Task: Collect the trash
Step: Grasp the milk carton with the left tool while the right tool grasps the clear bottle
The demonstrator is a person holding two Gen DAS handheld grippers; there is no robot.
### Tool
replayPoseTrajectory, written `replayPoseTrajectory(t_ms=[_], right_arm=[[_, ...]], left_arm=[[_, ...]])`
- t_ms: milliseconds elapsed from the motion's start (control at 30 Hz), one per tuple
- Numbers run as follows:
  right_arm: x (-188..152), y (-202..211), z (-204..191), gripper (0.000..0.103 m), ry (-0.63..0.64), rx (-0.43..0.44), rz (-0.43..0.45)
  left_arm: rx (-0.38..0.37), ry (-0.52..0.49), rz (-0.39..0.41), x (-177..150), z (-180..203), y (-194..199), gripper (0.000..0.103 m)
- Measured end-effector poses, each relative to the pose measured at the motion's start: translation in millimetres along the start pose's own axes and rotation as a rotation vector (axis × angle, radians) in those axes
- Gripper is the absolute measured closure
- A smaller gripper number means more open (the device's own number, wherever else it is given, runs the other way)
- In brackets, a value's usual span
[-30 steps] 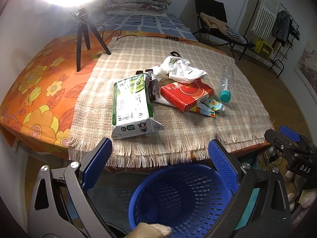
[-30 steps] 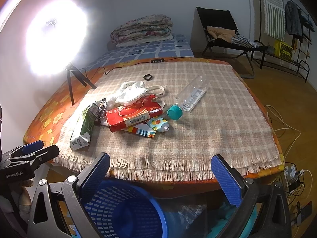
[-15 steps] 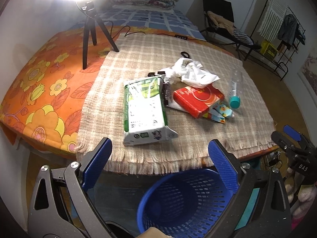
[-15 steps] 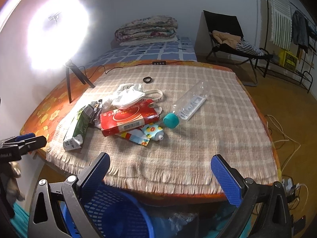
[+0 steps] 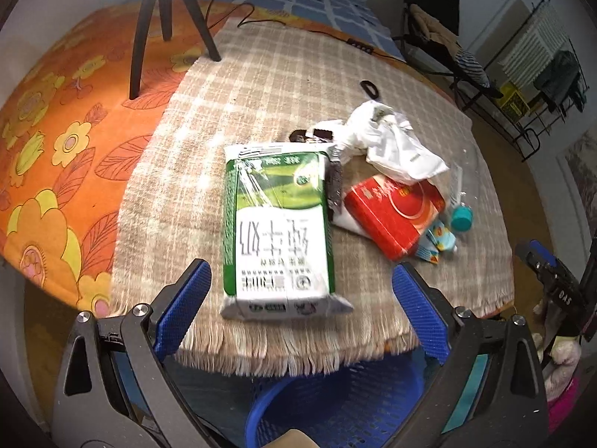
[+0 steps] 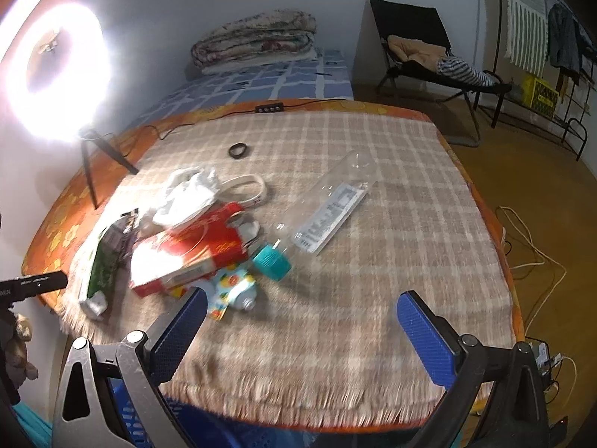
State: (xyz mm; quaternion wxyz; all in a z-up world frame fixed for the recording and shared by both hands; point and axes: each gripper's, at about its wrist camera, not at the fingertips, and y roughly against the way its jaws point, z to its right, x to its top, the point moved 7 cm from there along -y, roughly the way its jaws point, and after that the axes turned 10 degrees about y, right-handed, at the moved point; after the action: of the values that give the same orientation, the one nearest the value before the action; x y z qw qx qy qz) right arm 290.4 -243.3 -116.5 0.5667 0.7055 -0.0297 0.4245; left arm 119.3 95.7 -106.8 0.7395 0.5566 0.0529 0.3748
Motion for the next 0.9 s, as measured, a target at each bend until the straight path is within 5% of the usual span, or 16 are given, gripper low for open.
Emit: replayPoseTrajectory(t_ms=[533, 900], right_arm=[[44.8, -89.0, 44.5, 0.000, -0.171, 0.016, -0.132], [47.9, -134.1, 51.1, 0.011, -0.296, 0.099, -0.192]], left_arm=[[0.031, 0.059, -0.069, 21.6, -12.9, -44.6, 0.004], [0.019, 0.094, -0.120, 22.7, -19.7, -64.1, 0.020]])
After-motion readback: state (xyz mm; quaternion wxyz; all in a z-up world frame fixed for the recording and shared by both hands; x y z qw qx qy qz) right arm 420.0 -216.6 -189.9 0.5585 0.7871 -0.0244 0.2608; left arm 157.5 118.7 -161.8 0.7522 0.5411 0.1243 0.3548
